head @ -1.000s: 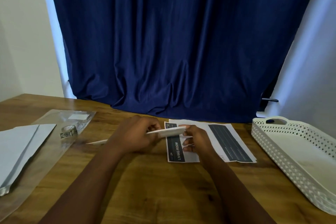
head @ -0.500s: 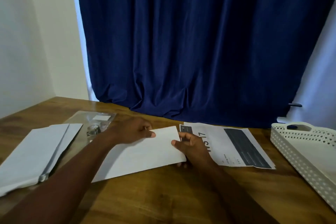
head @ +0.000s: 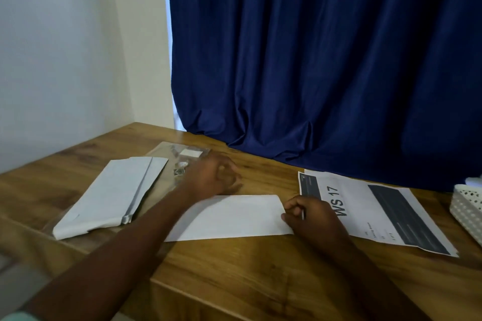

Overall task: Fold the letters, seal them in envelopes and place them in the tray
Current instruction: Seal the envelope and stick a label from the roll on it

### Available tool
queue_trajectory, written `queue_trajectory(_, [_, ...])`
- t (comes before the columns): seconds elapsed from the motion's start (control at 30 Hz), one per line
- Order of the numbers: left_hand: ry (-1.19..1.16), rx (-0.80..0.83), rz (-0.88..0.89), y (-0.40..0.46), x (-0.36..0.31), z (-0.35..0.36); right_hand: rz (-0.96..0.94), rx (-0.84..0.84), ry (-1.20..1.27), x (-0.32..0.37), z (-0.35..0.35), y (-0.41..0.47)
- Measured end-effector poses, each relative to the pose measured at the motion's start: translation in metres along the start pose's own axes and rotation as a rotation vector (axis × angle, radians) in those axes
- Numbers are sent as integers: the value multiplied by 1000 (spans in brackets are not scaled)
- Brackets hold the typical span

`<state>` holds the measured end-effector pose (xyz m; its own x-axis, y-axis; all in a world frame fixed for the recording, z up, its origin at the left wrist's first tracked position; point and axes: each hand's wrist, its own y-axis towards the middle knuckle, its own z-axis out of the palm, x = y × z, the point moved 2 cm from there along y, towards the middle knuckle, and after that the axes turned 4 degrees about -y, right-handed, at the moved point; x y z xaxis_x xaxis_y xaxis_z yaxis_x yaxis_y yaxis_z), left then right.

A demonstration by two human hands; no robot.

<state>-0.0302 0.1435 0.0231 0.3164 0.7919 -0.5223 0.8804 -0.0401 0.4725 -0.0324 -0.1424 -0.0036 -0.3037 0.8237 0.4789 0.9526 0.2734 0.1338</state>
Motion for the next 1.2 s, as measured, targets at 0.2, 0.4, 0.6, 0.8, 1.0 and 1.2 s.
queue_trajectory(0.2, [243, 190, -193, 16, 59, -70, -91, -112, 97, -11, 2, 7])
queue_trajectory(0.4, [246, 389, -133, 15, 88, -79, -127, -123, 132, -13, 5, 12])
queue_trajectory(0.6, [346, 460, -20, 22, 92, -75, -141, -110, 127, -13, 5, 10])
queue_trajectory(0.8, [278, 501, 61, 27, 92, -76, -140, -109, 111, -13, 5, 12])
queue_trajectory(1.0, [303, 530, -70, 35, 104, -74, -158, -111, 104, -16, 7, 14])
queue_trajectory(1.2, [-334, 234, -137, 35, 64, -62, -170, -196, 150, -13, 3, 13])
